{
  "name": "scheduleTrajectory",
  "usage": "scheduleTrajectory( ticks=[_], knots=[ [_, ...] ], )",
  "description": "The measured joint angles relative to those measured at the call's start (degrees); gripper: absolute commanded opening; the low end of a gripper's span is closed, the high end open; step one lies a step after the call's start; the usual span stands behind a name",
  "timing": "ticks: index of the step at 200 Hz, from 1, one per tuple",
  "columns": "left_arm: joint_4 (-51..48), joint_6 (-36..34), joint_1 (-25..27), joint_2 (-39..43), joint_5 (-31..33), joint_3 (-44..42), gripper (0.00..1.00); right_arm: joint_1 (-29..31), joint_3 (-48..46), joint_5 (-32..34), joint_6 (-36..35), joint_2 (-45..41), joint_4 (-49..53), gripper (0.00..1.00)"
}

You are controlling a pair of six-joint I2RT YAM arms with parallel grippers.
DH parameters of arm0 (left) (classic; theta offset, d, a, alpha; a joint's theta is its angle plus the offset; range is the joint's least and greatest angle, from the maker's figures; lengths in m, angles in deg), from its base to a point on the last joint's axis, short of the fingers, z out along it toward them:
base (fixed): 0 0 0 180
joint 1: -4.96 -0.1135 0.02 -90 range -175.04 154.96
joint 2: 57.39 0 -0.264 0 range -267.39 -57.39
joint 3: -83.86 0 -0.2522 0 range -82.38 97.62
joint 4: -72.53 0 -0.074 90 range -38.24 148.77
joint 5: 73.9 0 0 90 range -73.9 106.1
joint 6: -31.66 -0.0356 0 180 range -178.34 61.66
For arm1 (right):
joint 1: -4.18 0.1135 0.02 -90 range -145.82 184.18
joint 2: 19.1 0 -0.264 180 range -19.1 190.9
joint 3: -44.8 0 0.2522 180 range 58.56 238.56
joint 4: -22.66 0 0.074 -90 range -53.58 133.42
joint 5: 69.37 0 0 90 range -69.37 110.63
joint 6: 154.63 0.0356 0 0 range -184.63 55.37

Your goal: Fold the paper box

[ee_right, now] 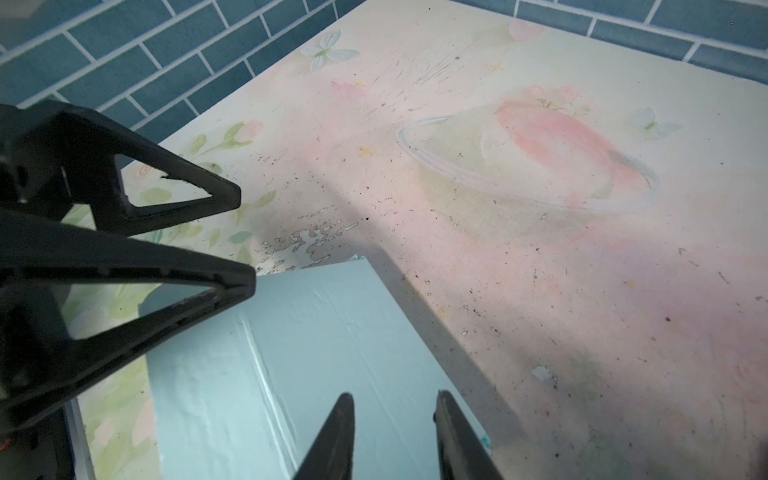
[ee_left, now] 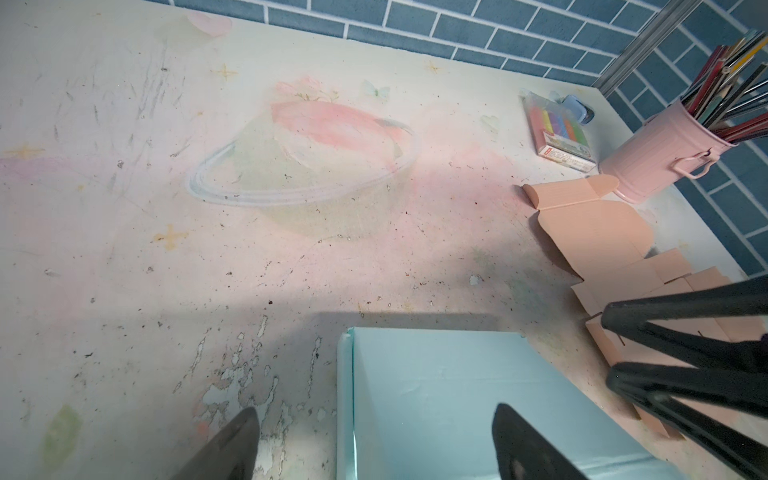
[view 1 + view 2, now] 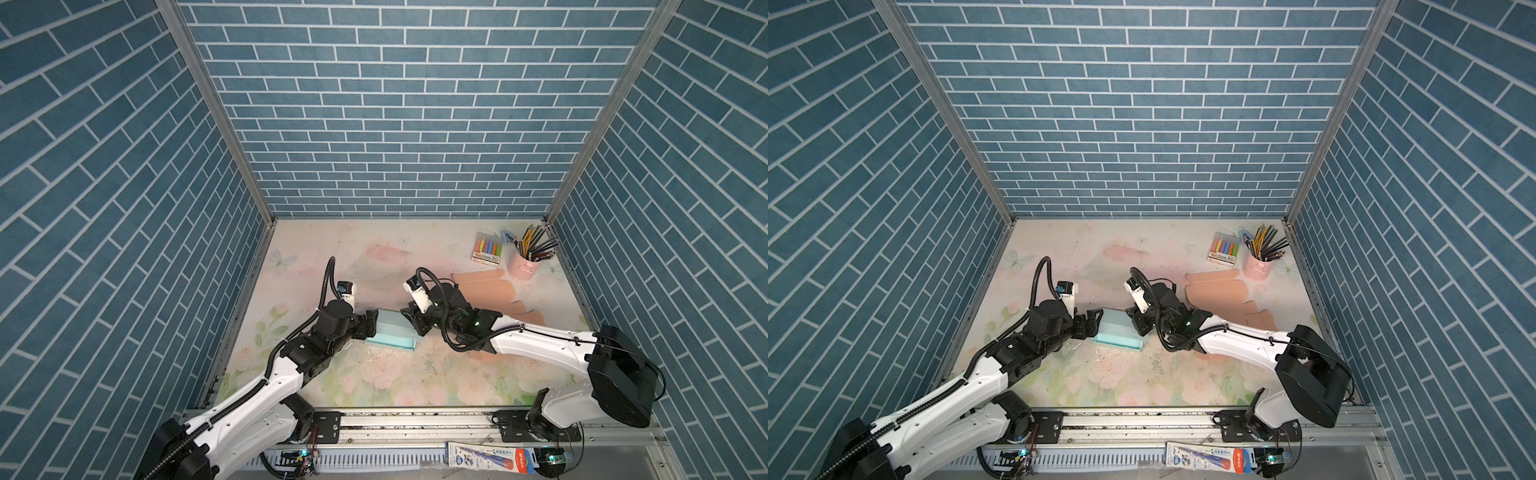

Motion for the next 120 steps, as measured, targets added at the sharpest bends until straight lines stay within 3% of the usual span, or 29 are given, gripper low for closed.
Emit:
scheduleTrajectory(
  ticks=[120],
  knots=[
    [3.0, 0.8, 0.0, -0.3, -1.2, -5.3, 0.88, 1.3, 0.1, -2.1, 1.3, 3.3, 0.0, 0.33]
  ],
)
